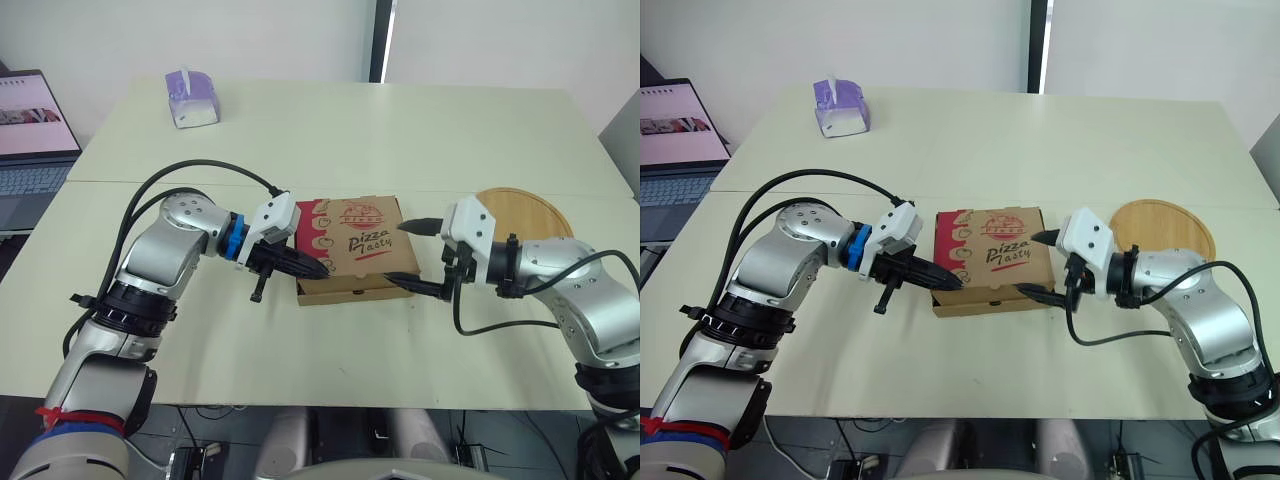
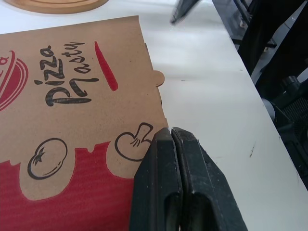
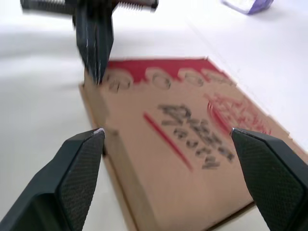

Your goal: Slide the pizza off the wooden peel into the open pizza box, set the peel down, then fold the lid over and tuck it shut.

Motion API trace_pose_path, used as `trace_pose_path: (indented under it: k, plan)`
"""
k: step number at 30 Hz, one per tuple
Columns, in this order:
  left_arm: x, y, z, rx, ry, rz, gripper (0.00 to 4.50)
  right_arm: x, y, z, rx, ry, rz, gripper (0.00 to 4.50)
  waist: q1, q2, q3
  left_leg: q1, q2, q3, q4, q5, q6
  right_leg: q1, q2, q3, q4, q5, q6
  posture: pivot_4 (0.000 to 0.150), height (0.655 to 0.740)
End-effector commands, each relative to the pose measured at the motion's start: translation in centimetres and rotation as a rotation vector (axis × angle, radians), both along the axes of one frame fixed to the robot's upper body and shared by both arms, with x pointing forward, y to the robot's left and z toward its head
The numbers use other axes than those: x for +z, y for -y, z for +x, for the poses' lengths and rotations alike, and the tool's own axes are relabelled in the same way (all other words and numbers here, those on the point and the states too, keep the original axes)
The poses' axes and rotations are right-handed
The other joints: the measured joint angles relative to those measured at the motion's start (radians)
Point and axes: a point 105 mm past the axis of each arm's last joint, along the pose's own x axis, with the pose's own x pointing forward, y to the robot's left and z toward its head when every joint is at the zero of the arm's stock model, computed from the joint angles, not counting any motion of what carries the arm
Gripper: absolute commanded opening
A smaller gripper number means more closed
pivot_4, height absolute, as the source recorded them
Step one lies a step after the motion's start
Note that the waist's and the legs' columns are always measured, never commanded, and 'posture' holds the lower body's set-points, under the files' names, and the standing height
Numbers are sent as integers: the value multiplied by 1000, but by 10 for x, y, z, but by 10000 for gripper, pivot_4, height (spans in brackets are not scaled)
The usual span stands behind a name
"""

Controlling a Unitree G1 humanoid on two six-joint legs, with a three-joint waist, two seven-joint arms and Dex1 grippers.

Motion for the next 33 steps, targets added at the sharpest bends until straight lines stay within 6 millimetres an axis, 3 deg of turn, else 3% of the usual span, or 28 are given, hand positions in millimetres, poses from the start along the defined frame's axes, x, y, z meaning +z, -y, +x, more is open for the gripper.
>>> trace_pose_path:
  k: [1, 5, 10, 14, 17, 33]
  plan:
    - [6, 1, -1, -20, 37, -2, 0, 4, -1, 6, -34, 20, -3, 31953, 0, 0, 0, 0, 0, 0, 0, 0, 0, 0, 0, 0, 0, 0, 0, 1500, 7251]
    - [15, -2, -3, -16, 68, -18, 0, -12, -4, 7, -21, 9, -66, 17146, 0, 0, 0, 0, 0, 0, 0, 0, 0, 0, 0, 0, 0, 0, 0, 1500, 7251]
    - [38, -25, -3, 62, 116, -27, 0, -18, -7, 2, 11, 4, -90, 492, -1, 0, 0, -1, 0, 0, 0, 0, 0, -1, 0, 0, 0, 0, 0, 1500, 7251]
    - [32, -56, 0, 147, 137, 71, 0, -19, -8, 2, 17, 10, -93, 492, -3, 0, 0, 0, 0, 1, -1, 0, 0, -1, 0, 0, 0, 0, 0, 1500, 7251]
    - [18, -67, 0, 172, 152, 127, 0, -20, -8, 2, 23, 13, -98, 492, -2, 0, 0, 0, 0, 1, -1, 0, 0, -1, 0, 0, 0, 0, 0, 1500, 7251]
    - [-17, -33, 2, 155, 135, 98, 0, -22, -9, 1, 41, 16, -116, 492, 0, 0, 0, -1, 0, 0, 0, 0, 0, -1, 0, 0, 0, 0, 0, 1500, 7251]
